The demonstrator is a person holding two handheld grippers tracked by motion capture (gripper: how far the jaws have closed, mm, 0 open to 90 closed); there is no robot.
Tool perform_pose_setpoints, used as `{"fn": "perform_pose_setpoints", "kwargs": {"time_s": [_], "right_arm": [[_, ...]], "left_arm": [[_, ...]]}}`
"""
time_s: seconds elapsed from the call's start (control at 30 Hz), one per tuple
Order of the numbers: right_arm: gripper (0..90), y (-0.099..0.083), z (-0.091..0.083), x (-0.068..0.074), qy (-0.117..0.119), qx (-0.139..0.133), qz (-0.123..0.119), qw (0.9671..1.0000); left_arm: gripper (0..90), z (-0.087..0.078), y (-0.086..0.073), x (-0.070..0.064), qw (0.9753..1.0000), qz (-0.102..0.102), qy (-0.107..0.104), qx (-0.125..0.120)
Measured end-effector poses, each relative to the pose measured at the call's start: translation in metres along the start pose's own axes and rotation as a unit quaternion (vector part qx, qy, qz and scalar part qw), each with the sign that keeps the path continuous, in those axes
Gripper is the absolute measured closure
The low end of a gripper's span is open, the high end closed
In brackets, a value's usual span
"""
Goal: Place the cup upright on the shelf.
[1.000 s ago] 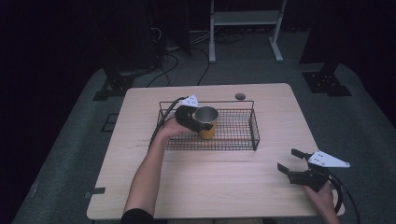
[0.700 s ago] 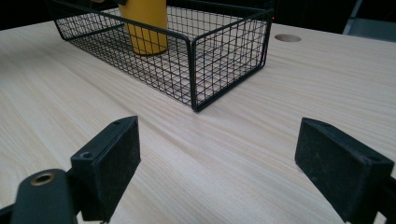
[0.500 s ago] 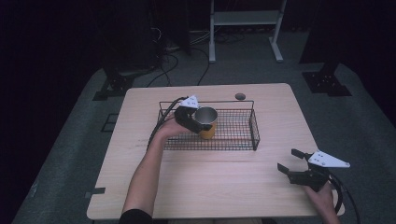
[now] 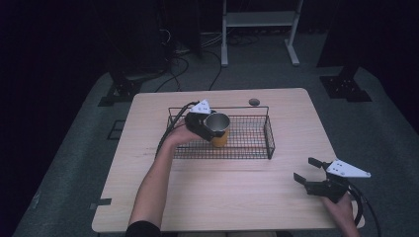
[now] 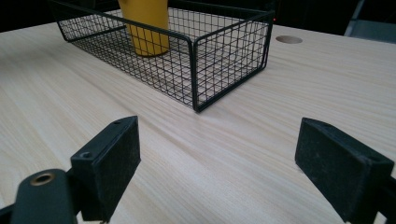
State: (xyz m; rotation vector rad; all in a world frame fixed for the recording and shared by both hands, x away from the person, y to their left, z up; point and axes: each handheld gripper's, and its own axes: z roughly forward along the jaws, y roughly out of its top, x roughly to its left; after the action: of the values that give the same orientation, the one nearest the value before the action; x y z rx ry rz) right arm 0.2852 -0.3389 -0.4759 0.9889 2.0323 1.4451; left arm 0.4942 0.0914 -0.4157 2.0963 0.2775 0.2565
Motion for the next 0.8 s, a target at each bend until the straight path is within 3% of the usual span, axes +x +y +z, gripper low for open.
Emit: {"fn": "perform_pose_setpoints", "kwargs": {"time_s": [0.27,0.8], "right_arm": [[13.1,0.0,-0.002,-0.001,0.002,-0.007,0.004,1.0],[13.1,0.0,-0.001,0.0,-0.003,-0.001,0.004,1.0]], "left_arm": [[1.3,-0.001,0.004,-0.002,0.9999,0.01,-0.002,-0.001],[0.0,-0.015,0.02,-0.008,0.9995,0.015,0.019,-0.021]]}}
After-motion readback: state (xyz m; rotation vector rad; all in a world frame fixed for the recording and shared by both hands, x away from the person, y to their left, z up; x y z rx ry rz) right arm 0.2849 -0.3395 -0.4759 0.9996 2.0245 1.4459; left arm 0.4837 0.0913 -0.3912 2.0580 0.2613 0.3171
